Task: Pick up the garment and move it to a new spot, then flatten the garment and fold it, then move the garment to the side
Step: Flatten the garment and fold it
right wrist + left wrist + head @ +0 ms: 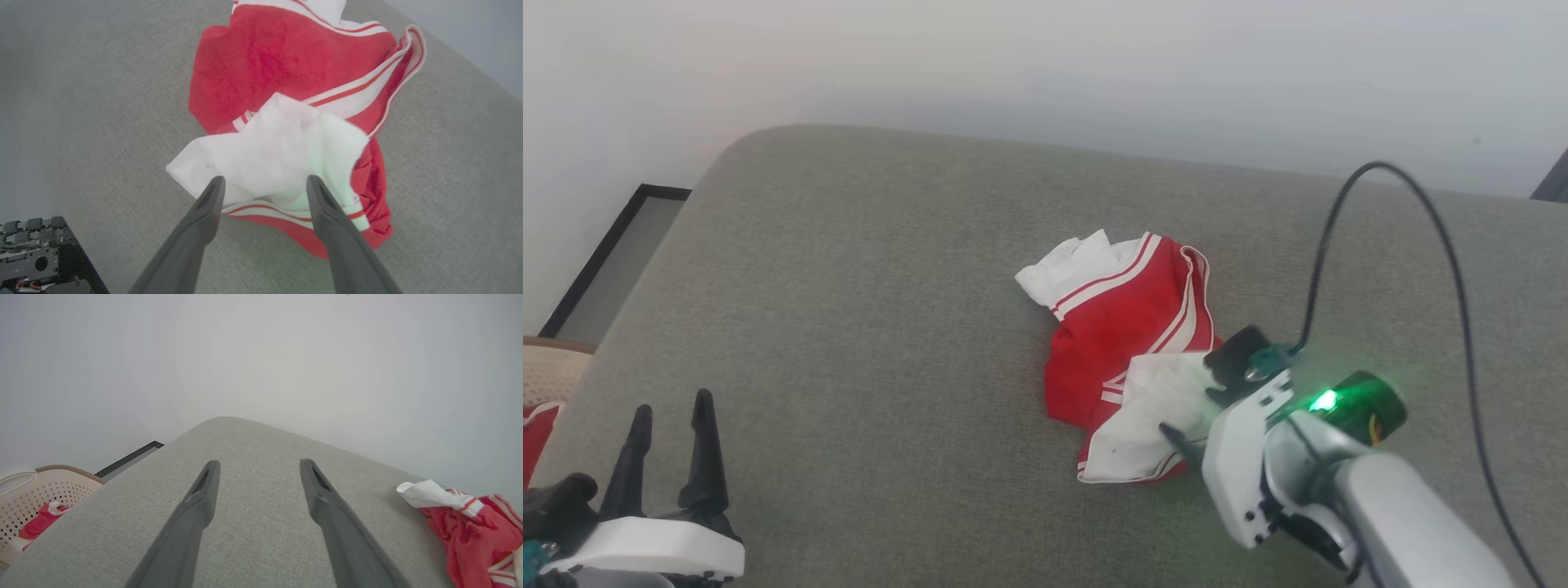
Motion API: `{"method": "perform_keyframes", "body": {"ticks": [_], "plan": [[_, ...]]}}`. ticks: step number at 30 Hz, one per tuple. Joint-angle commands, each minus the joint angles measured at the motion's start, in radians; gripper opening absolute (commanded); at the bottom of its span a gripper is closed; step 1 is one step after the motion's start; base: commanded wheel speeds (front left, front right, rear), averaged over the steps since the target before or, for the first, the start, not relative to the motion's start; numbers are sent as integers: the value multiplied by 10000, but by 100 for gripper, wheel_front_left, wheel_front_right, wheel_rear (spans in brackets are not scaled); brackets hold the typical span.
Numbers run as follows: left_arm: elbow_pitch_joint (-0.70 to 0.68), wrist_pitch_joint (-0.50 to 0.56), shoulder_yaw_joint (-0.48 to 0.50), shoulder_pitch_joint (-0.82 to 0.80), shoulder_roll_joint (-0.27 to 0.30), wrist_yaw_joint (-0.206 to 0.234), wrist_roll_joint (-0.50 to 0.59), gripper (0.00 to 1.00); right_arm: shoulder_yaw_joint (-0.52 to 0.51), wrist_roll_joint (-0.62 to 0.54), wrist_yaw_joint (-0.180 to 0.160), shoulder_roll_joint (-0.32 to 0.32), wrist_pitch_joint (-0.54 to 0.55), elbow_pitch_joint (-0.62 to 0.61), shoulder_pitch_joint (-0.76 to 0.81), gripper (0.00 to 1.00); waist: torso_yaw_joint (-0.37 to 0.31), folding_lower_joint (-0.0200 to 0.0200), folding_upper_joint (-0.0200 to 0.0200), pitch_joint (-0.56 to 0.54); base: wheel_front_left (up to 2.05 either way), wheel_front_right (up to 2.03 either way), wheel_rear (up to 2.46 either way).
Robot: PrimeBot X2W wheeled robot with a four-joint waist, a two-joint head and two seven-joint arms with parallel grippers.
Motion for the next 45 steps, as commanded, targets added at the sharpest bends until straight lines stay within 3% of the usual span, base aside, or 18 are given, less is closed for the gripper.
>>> {"method": "perform_keyframes", "body": {"ticks": [1,10,19,20,21,22,31,39,45], "plan": [[-51,-39,74,-10,44,-20,36,100,-154,82,1,-75,36,-205,-95,100,-54,0,0,4,0,0,0],[-131,-39,-53,-153,-11,-32,-19,100,-769,11,1,-111,330,-79,-393,100,103,0,0,147,0,0,0],[-45,-39,-411,-381,-9,-33,-129,100,-363,101,1,122,824,821,-646,100,539,0,0,418,0,0,0],[-28,-39,-423,-391,3,-33,-135,100,-340,65,1,162,776,959,-672,85,571,0,0,451,0,0,0],[-26,-39,-439,-419,4,-33,-143,100,-306,-1,1,170,654,1097,-747,16,604,0,0,478,0,0,0],[-28,-39,-443,-433,9,-33,-163,100,-298,-43,1,202,580,1212,-809,0,626,0,0,497,0,0,0],[-100,-39,-207,-248,145,-34,-218,100,-1406,77,1,342,101,1042,-1039,0,338,0,0,468,0,0,0],[-278,-39,-33,-106,230,-34,-237,100,-4233,-487,1,163,154,367,-431,0,-183,0,0,444,0,0,0],[-307,-39,-208,-266,248,-35,-164,100,-6288,-1164,1,335,-194,1225,-248,0,-345,0,0,541,0,0,0]]}}
